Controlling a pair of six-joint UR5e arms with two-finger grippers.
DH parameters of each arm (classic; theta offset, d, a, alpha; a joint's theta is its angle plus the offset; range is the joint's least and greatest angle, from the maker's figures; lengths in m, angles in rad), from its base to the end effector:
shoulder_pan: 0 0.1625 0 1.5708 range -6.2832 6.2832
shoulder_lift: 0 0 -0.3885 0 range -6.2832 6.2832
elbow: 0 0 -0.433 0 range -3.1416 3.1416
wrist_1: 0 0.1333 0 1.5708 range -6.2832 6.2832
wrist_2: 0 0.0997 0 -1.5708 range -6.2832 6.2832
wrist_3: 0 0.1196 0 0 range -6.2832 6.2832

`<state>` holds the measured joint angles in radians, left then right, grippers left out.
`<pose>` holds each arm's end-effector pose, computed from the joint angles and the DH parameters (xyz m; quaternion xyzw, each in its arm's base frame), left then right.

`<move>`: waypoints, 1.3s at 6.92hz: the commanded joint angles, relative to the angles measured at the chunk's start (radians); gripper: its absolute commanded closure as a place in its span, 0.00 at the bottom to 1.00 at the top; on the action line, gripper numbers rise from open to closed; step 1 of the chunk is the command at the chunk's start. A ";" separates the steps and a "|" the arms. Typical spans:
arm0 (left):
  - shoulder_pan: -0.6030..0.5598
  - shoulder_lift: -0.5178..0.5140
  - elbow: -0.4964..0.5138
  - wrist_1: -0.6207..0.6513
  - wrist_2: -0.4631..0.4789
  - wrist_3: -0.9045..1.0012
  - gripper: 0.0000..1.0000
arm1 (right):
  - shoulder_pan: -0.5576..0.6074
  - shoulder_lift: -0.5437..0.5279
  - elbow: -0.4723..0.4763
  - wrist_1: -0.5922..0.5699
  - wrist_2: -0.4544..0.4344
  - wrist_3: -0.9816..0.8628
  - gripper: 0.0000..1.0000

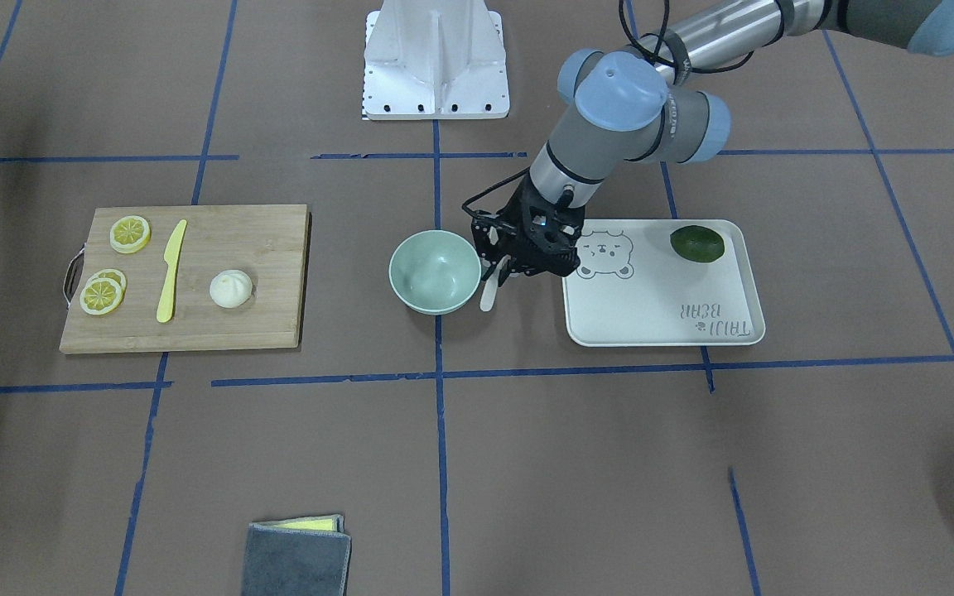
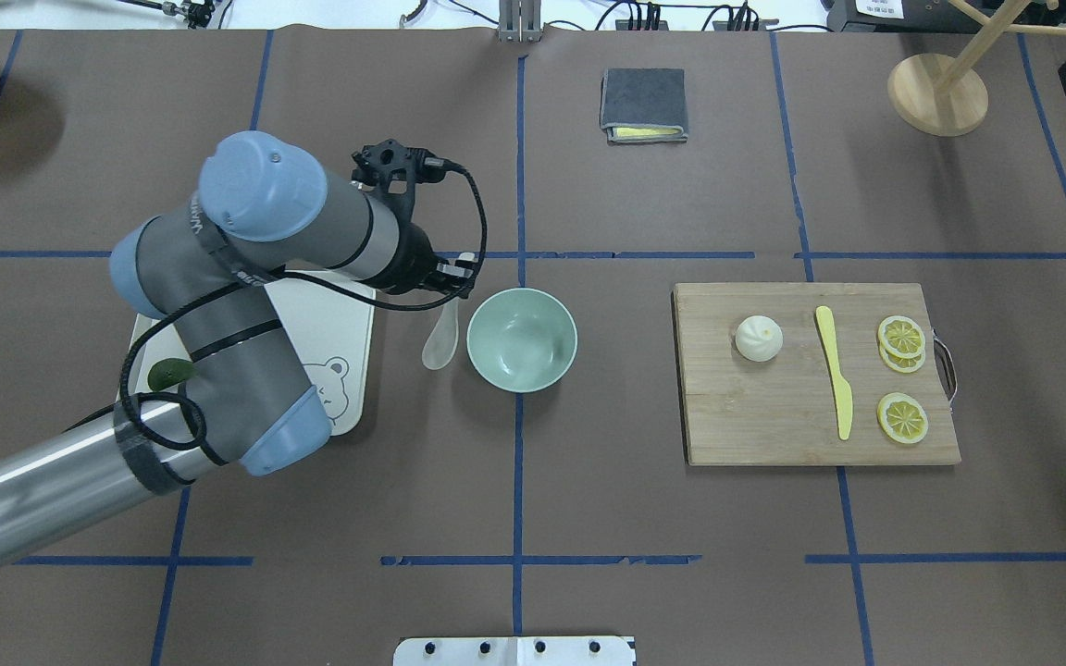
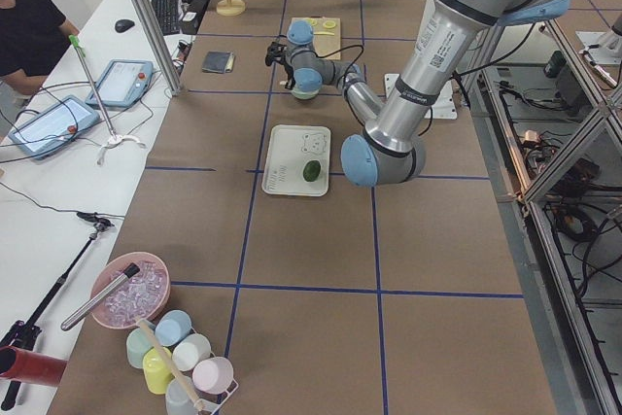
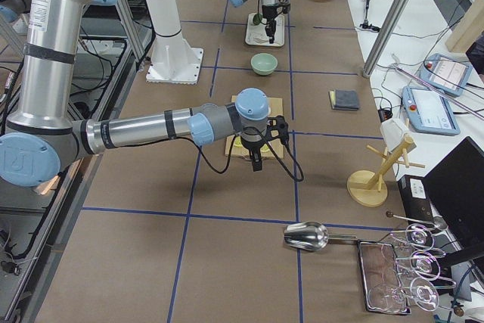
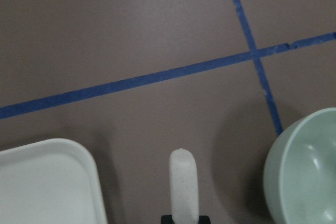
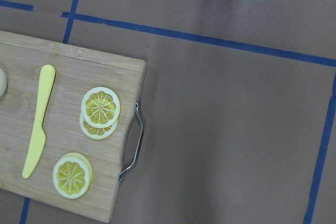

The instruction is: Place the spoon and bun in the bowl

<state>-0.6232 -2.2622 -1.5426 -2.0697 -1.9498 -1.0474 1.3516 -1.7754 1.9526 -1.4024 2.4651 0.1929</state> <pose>0.5412 -0.4987 0.1479 0.1601 0.5383 0.0623 0.8251 -0.0623 -0.4640 0.5032 0.0646 -0.4487 -0.0860 0.8872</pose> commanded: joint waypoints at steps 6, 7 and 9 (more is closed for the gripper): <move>0.080 -0.082 0.128 -0.102 0.129 -0.014 0.10 | -0.225 0.173 0.000 0.078 0.019 0.396 0.00; 0.079 -0.051 0.104 -0.102 0.140 -0.008 0.05 | -0.333 0.236 0.000 0.127 -0.068 0.580 0.00; 0.038 0.053 0.008 -0.093 0.141 0.032 0.05 | -0.519 0.361 -0.003 0.134 -0.268 0.816 0.00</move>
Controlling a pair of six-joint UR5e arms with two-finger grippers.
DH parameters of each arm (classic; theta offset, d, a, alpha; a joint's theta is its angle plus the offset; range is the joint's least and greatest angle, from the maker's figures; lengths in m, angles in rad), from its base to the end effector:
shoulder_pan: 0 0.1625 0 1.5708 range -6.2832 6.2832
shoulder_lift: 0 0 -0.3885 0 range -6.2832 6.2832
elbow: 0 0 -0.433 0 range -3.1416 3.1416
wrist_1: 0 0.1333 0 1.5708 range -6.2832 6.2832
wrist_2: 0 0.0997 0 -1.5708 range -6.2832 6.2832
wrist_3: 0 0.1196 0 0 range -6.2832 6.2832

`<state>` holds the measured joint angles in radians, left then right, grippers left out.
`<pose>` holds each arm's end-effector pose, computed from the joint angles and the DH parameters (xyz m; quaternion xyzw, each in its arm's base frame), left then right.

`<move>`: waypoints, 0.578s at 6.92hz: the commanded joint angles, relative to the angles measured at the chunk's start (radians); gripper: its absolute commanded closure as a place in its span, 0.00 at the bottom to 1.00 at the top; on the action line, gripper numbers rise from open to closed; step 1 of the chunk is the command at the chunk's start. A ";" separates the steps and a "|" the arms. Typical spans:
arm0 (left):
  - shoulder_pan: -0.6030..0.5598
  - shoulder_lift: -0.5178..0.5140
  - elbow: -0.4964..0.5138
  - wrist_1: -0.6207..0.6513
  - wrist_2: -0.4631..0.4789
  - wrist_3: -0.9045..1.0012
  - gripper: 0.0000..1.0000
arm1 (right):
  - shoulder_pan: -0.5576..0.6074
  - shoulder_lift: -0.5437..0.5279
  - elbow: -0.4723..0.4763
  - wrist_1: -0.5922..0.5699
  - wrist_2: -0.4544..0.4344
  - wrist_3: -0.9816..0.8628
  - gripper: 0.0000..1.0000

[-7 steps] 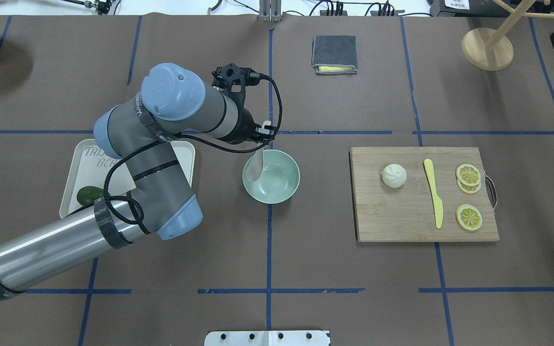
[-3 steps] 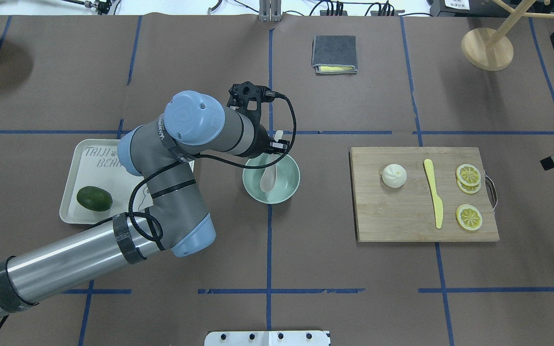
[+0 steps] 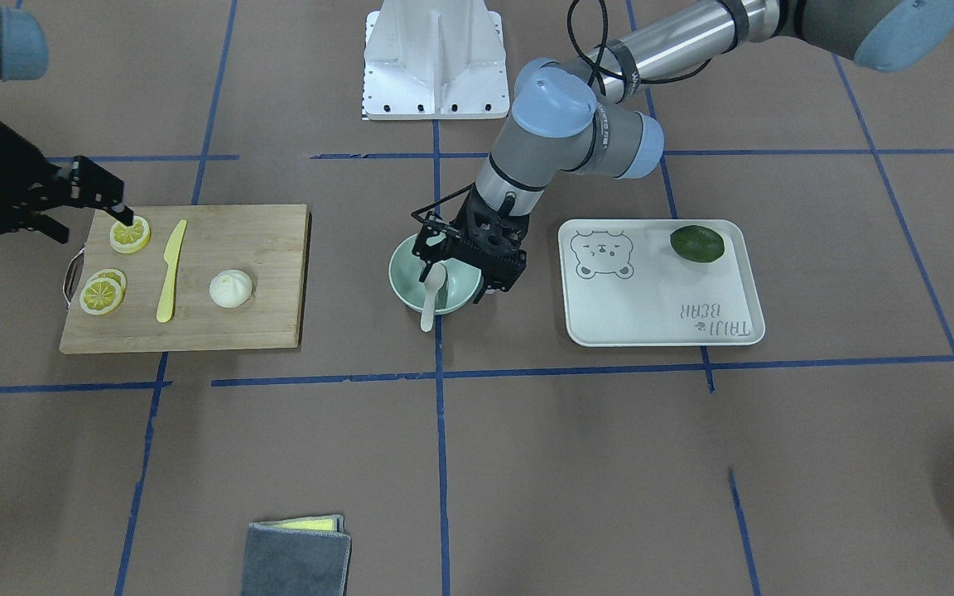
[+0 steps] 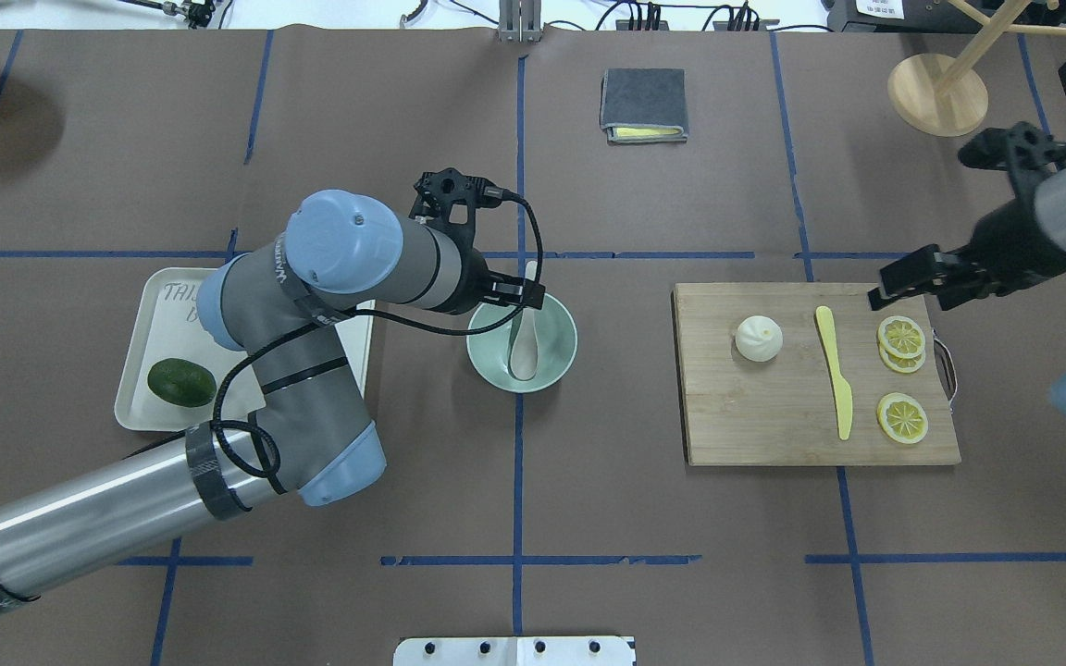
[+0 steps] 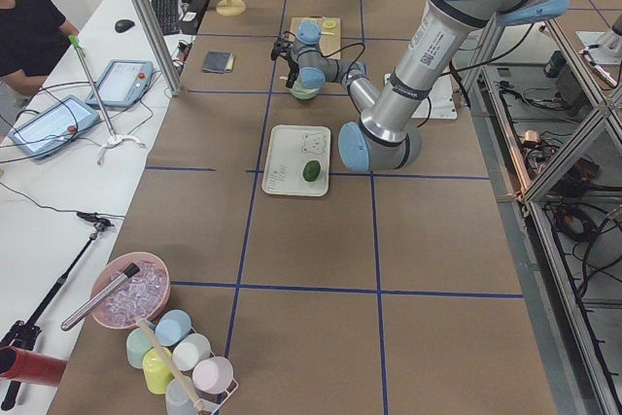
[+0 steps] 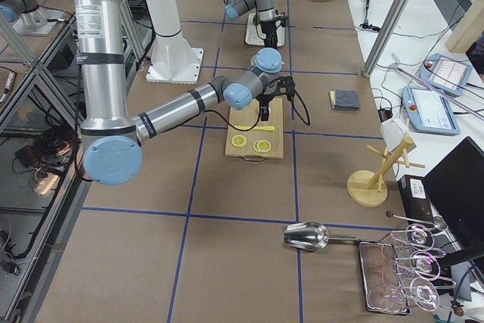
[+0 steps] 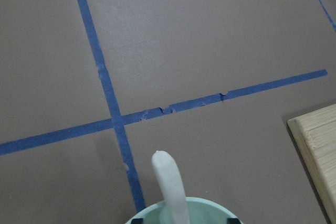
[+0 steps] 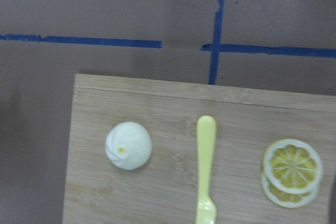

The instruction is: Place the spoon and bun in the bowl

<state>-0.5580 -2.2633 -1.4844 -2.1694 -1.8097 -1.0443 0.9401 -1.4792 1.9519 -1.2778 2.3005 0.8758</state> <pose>0.5790 -0.4852 0.1633 0.2062 0.5325 0.0546 0.8191 -0.2839 -0.4796 0.3474 0.0282 -0.4801 -0.0264 0.8763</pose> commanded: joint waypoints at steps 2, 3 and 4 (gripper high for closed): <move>-0.130 0.161 -0.152 0.052 -0.104 0.105 0.13 | -0.249 0.103 -0.039 0.000 -0.333 0.185 0.03; -0.146 0.200 -0.183 0.069 -0.099 0.107 0.13 | -0.250 0.156 -0.115 -0.003 -0.345 0.193 0.07; -0.154 0.218 -0.200 0.069 -0.088 0.099 0.13 | -0.254 0.186 -0.179 0.000 -0.383 0.196 0.07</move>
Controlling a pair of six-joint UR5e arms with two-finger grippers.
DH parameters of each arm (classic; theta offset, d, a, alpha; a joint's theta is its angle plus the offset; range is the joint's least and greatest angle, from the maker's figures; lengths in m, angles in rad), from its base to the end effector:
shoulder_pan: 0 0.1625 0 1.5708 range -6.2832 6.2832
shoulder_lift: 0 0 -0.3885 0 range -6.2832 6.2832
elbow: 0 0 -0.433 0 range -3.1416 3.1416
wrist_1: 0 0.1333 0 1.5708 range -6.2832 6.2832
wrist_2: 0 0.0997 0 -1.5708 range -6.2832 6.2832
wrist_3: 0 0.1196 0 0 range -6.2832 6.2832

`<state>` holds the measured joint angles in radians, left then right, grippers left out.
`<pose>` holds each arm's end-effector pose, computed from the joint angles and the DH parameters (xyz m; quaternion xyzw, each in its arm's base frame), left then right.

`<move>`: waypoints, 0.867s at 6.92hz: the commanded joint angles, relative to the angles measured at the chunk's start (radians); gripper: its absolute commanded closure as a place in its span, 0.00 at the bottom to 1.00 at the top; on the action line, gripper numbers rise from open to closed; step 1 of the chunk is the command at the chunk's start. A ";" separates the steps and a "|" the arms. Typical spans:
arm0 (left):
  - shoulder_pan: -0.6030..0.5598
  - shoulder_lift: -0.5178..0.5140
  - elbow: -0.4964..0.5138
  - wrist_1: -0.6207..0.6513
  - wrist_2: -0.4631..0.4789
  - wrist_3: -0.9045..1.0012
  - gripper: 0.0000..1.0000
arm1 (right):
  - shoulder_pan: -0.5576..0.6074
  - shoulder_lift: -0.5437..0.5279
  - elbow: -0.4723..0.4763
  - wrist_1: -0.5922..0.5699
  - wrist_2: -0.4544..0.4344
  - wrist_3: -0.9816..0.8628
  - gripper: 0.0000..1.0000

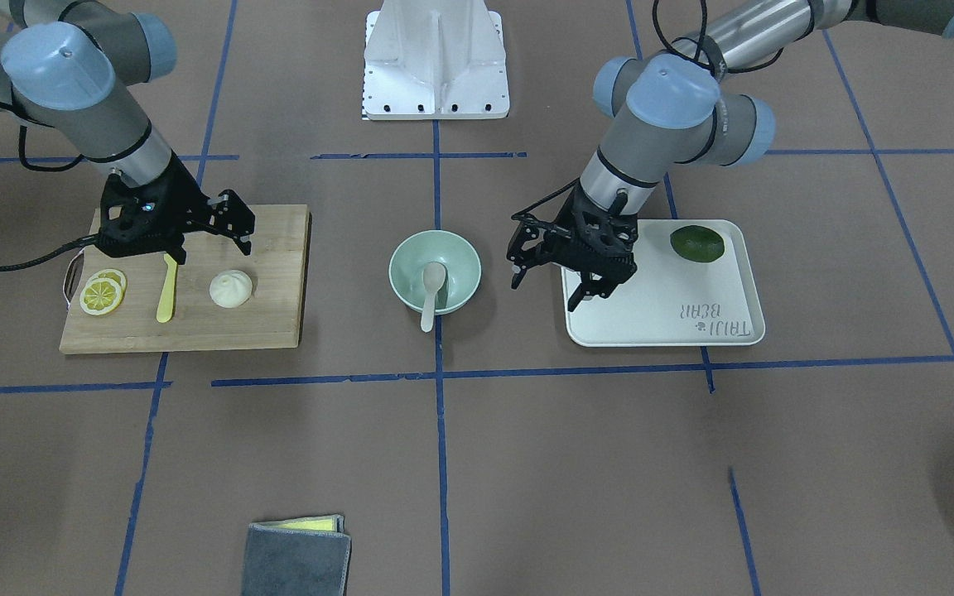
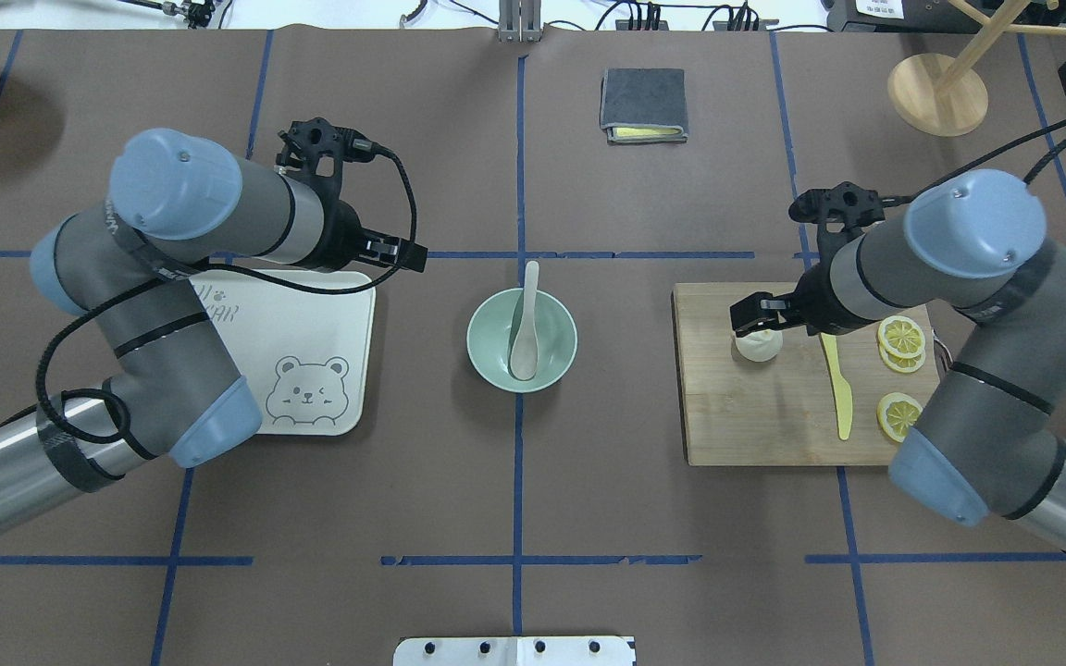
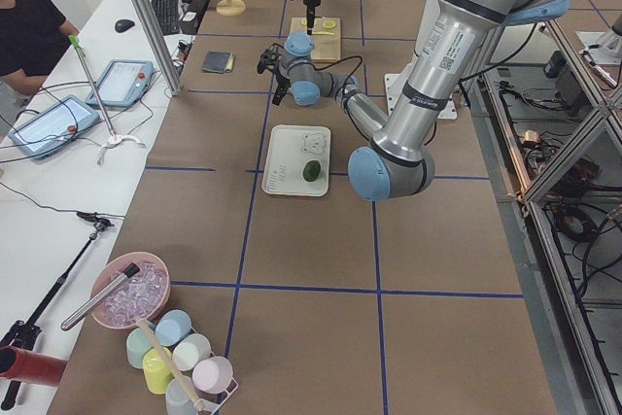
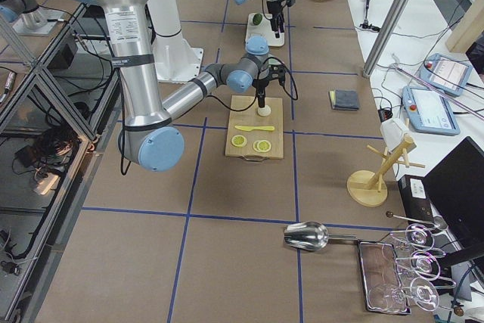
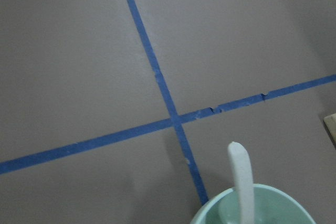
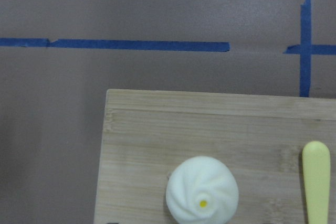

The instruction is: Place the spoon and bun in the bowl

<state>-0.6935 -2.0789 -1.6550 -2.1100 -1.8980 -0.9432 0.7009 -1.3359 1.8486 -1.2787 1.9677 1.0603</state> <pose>0.4724 -0.5160 0.2181 0.2159 0.5020 0.0598 0.8353 -0.4149 -0.4640 0.3325 0.0695 -0.4189 0.0089 0.9053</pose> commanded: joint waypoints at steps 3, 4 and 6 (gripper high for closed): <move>-0.018 0.037 -0.043 0.010 0.017 -0.002 0.13 | -0.034 0.046 -0.095 0.001 -0.070 0.012 0.16; -0.018 0.037 -0.048 0.010 0.017 -0.003 0.13 | -0.032 0.034 -0.089 0.001 -0.070 0.013 0.28; -0.018 0.037 -0.048 0.010 0.017 -0.003 0.13 | -0.035 0.035 -0.086 -0.001 -0.064 0.012 1.00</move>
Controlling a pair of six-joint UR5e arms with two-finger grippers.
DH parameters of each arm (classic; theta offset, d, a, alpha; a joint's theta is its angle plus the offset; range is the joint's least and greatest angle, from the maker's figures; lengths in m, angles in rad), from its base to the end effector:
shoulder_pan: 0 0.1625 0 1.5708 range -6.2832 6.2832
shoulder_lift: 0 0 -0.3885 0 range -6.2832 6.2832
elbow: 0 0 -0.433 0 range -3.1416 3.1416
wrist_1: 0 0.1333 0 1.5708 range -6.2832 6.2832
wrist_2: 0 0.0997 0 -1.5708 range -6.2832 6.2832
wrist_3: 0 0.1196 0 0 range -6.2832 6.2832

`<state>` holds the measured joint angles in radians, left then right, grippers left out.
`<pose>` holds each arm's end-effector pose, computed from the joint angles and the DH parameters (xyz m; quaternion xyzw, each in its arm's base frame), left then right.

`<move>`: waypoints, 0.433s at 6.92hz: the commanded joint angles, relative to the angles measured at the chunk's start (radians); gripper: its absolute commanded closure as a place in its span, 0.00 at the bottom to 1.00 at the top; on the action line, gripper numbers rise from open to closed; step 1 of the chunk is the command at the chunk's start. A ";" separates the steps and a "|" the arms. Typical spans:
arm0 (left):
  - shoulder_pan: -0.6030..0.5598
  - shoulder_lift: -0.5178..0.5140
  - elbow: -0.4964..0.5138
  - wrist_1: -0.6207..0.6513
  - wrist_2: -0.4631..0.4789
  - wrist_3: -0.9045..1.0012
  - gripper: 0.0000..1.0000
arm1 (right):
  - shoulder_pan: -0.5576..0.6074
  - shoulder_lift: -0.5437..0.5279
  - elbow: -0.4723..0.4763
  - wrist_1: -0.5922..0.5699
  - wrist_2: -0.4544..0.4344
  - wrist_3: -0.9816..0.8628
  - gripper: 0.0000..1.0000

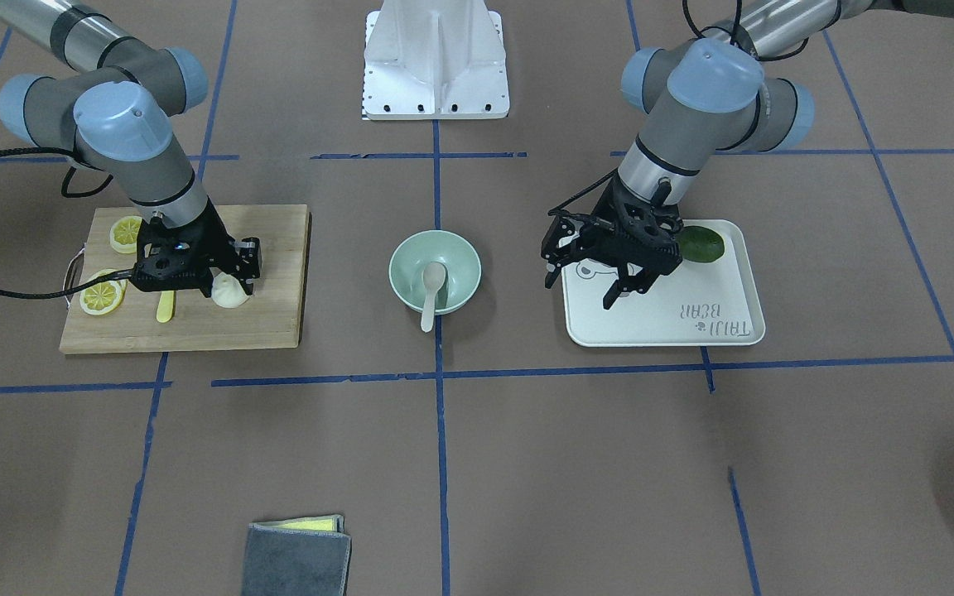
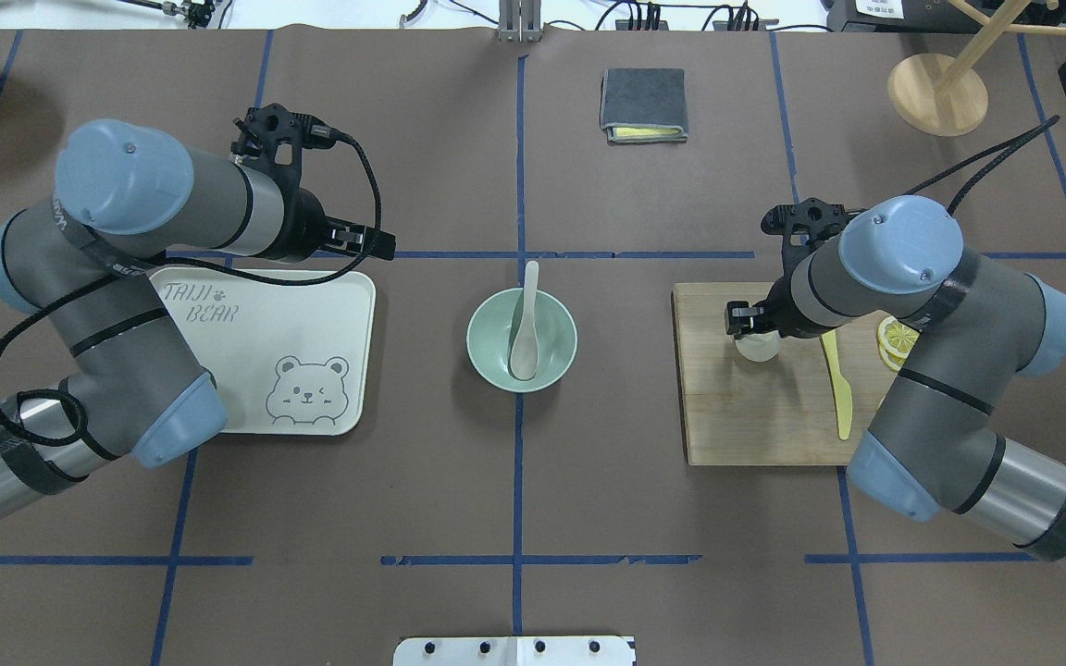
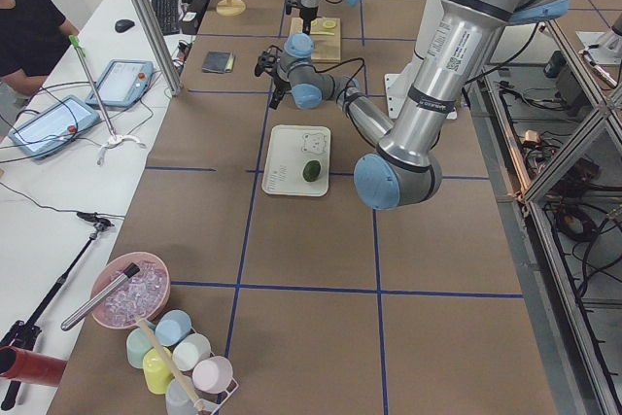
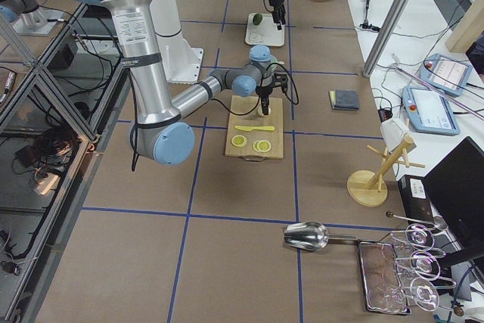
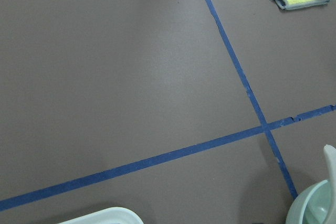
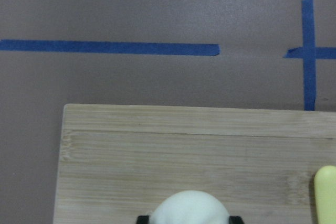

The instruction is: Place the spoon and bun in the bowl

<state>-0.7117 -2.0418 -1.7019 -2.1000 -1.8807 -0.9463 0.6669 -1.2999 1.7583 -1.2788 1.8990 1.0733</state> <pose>0.4507 -0.5166 0.2217 0.2258 0.4964 0.0463 0.8369 -0.4461 -0.4718 0.3600 0.0718 -0.3856 0.0180 0.9197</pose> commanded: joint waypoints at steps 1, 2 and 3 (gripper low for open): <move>-0.003 0.000 -0.005 0.000 0.000 0.000 0.13 | 0.000 -0.001 0.010 -0.001 0.005 0.000 1.00; -0.043 0.035 -0.037 0.002 -0.001 0.012 0.13 | 0.000 0.005 0.032 -0.007 0.008 0.010 1.00; -0.086 0.130 -0.101 0.000 -0.008 0.026 0.13 | -0.004 0.055 0.064 -0.048 0.008 0.110 1.00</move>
<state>-0.7541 -1.9919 -1.7465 -2.0994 -1.8833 -0.9341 0.6657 -1.2833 1.7911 -1.2945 1.9055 1.1069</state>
